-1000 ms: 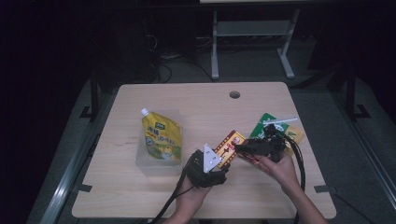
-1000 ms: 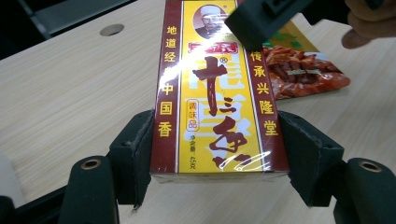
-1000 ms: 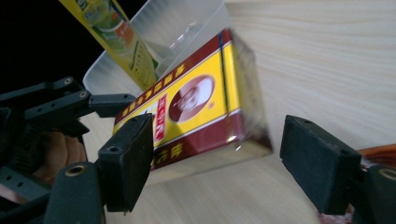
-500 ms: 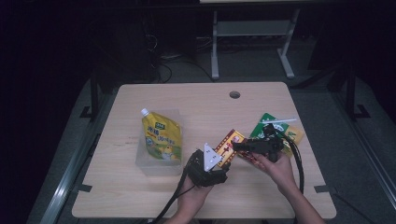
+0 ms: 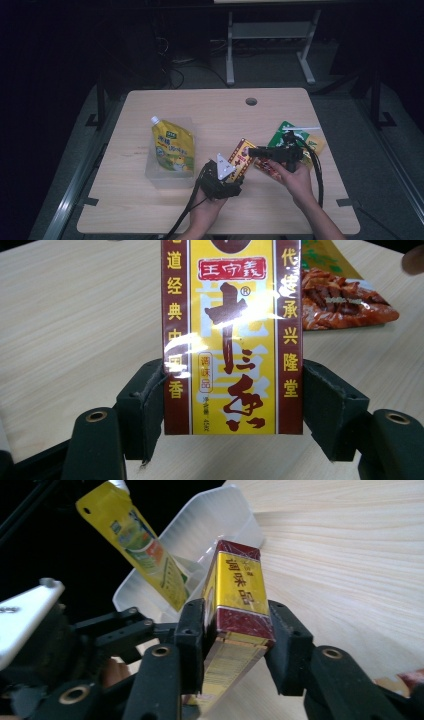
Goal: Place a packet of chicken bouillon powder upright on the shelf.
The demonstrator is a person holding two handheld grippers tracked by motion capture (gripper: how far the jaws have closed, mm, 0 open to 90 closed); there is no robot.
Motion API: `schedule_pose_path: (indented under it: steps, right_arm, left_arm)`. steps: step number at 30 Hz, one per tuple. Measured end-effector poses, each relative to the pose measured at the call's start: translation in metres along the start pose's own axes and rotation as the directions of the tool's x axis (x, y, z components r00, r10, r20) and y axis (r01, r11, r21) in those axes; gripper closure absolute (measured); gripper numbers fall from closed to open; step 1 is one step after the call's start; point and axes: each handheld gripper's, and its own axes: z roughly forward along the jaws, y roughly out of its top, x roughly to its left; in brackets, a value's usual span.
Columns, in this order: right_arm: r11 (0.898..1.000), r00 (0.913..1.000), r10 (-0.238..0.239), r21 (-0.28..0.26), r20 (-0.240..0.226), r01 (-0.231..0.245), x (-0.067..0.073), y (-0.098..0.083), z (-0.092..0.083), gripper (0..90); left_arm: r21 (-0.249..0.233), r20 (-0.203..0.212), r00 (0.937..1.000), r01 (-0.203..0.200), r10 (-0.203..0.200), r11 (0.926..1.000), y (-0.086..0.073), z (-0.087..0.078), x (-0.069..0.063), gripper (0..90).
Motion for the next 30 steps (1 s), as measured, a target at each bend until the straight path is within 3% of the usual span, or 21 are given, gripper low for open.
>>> schedule_pose_path:
  steps: [7,8,13,16,18,20,21,22,25,27,29,30]
  right_arm:
    - [0.996,0.9967,-0.081,0.026,0.010,0.080,0.013,0.006,0.001,66.3]
    - [0.993,0.9928,-0.119,0.031,0.016,0.118,0.016,0.008,0.002,66.7]
    - [0.987,0.9882,-0.153,0.047,0.012,0.152,0.022,0.013,0.001,67.1]
    - [0.972,0.9726,-0.227,0.069,0.051,0.223,0.029,0.016,0.001,67.3]
    - [0.971,0.9717,-0.231,0.073,0.048,0.227,0.029,0.018,0.001,67.3]
    - [0.959,0.9592,-0.275,0.090,0.068,0.268,0.032,0.021,0.000,67.3]
    - [0.953,0.9529,-0.294,0.100,0.075,0.286,0.034,0.022,0.001,67.4]
    - [0.949,0.9479,-0.307,0.105,0.084,0.298,0.036,0.023,0.001,67.4]
    - [0.942,0.9434,-0.323,0.120,0.075,0.313,0.039,0.025,0.003,67.3]
    - [0.928,0.9304,-0.360,0.130,0.067,0.350,0.042,0.028,0.006,67.4]
    - [0.925,0.9288,-0.366,0.128,0.057,0.357,0.043,0.029,0.008,67.3]
    - [0.922,0.9267,-0.372,0.132,0.050,0.363,0.043,0.030,0.009,67.3]
  left_arm:
    - [-0.004,0.010,0.9999,-0.013,0.013,0.9999,-0.003,0.001,0.002,30.7]
    - [0.001,0.032,0.9995,-0.006,0.006,1.0000,-0.003,0.000,0.003,30.1]
    - [0.010,0.040,0.9987,-0.032,0.032,0.9994,-0.004,-0.004,0.004,28.6]
    - [-0.001,0.053,0.9979,-0.036,0.036,0.9993,-0.005,-0.008,0.004,28.6]
    - [0.000,0.062,0.9977,-0.029,0.029,0.9996,-0.006,-0.010,0.004,27.8]
    - [-0.016,0.079,0.9965,-0.025,0.027,0.9996,-0.008,-0.013,0.001,27.4]
    - [-0.008,0.083,0.9950,-0.055,0.055,0.9985,-0.009,-0.015,0.001,27.4]
    - [-0.005,0.088,0.9944,-0.058,0.059,0.9983,-0.010,-0.017,-0.001,27.3]
    - [-0.008,0.099,0.9911,-0.088,0.088,0.9961,-0.014,-0.020,-0.003,27.1]
    - [-0.014,0.122,0.9856,-0.116,0.117,0.9931,-0.018,-0.024,-0.005,26.6]
    - [-0.013,0.129,0.9840,-0.122,0.123,0.9924,-0.020,-0.025,-0.005,26.4]
    - [-0.009,0.147,0.9804,-0.132,0.132,0.9913,-0.023,-0.026,-0.006,26.2]
